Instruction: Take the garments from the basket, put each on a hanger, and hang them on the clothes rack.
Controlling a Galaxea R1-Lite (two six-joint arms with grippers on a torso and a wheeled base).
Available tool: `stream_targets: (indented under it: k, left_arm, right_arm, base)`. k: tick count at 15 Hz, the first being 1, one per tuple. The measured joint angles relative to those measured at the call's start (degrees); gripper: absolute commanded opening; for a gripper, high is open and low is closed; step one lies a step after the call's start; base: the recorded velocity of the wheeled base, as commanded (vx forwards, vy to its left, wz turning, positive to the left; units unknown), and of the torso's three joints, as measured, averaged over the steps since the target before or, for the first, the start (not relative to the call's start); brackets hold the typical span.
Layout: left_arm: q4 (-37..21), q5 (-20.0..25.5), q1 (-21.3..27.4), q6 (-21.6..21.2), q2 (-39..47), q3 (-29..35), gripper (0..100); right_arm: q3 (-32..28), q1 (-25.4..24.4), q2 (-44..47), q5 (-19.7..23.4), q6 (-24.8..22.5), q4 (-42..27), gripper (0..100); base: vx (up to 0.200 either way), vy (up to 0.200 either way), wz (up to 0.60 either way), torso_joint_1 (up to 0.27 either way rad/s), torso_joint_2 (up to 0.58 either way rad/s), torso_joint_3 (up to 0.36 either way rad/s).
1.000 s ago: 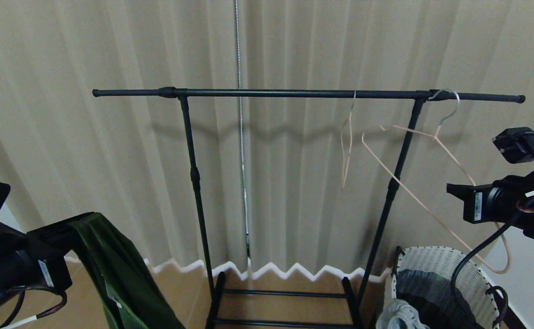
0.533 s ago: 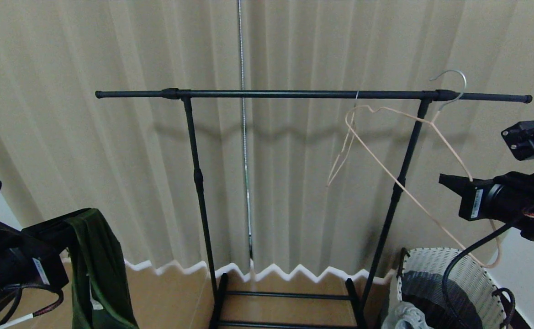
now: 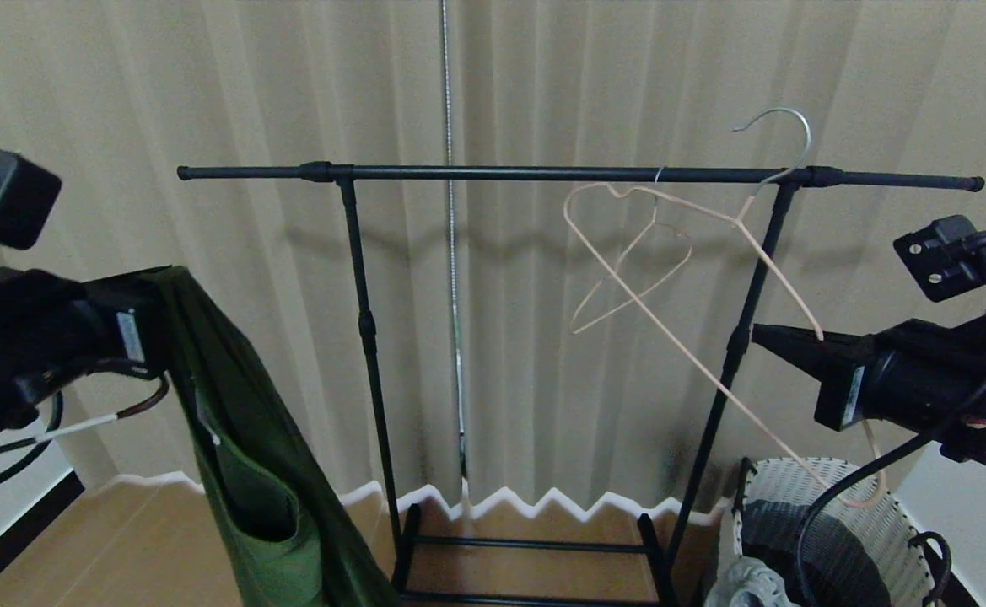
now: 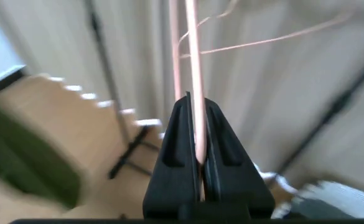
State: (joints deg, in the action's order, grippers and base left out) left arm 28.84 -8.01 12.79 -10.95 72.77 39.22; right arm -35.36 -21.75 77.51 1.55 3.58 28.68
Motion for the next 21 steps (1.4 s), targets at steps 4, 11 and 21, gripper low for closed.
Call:
stream_targets:
  k: [4, 11, 21]
  left_arm:
    - [-2.52, -7.58, 5.92, 2.02, 10.97, 12.7, 0]
    - [-2.96, -14.65, 9.59, 6.22, 24.04, 22.66, 0]
    - [-9.14, -14.65, 11.08, 6.46, 22.88, 22.69, 0]
  right_arm:
    - [0.09, -10.83, 1.21, 3.91, 3.45, -0.06, 0]
    - [0.83, -21.82, 2.45, 9.95, 5.89, -0.15, 0]
    - [-1.57, -23.61, 8.74, 9.78, 5.94, 2.66, 0]
  base:
    - [0.0, 0.0, 0.0, 0.0, 0.0, 0.0]
    - [0.0, 0.0, 0.0, 0.0, 0.0, 0.0]
    - [0.0, 0.0, 0.0, 0.0, 0.0, 0.0]
